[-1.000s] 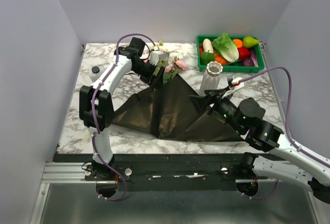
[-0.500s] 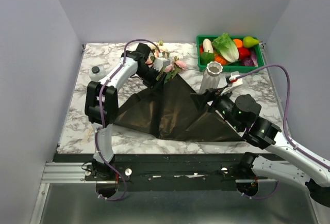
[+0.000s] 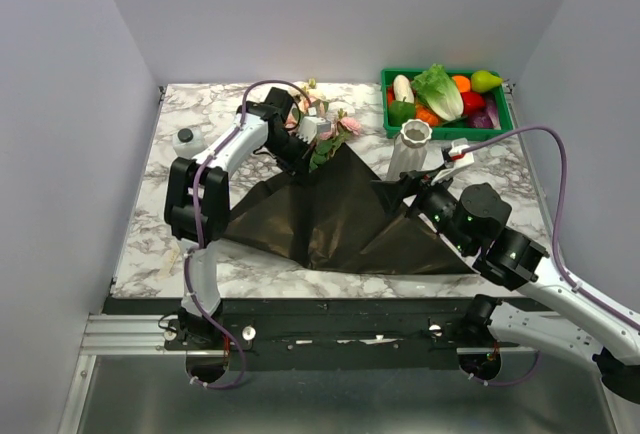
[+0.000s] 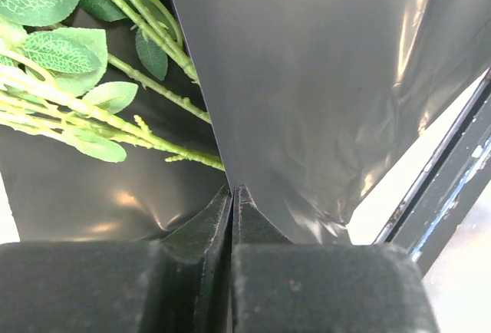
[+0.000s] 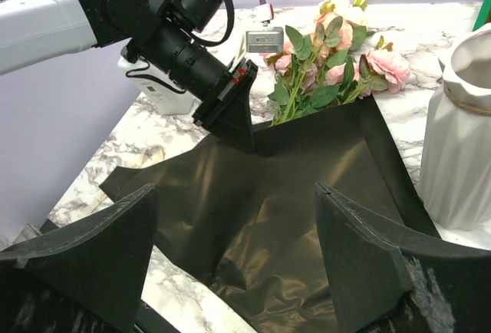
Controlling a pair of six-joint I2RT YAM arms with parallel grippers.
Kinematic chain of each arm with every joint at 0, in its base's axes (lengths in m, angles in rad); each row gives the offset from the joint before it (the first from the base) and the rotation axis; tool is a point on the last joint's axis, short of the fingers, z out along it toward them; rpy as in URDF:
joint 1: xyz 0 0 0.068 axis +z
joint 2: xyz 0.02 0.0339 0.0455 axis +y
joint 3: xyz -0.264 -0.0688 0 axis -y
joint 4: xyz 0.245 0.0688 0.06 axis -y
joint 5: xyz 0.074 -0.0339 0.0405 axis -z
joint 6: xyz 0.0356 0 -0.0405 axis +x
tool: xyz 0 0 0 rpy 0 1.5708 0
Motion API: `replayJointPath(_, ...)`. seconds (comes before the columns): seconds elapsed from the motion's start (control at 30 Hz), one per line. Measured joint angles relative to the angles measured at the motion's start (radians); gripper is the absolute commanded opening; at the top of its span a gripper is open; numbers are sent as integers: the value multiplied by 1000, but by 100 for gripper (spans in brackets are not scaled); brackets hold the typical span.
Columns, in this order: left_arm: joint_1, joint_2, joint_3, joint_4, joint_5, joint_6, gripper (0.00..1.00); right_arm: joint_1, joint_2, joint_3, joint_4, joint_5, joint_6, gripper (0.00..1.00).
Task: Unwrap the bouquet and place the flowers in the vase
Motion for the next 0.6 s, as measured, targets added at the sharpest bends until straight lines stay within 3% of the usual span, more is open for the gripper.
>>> replayJointPath(0.2,-24,-54,-3,-14,-2,-1,0,0,0,6,-4,-2,-1,87)
replayJointPath(0.43,-102,-275,-62,-60,11,8,0,-2,-4,66,-37,17,-35,87)
replayJointPath(0.53,-138,-377,-108,-79,34,19,5,-2,-9,100,-45,37,-57,87)
replayJointPath(0.6,-167,-468,-165,-99,58,30,15,-3,-9,120,-48,51,-73,87)
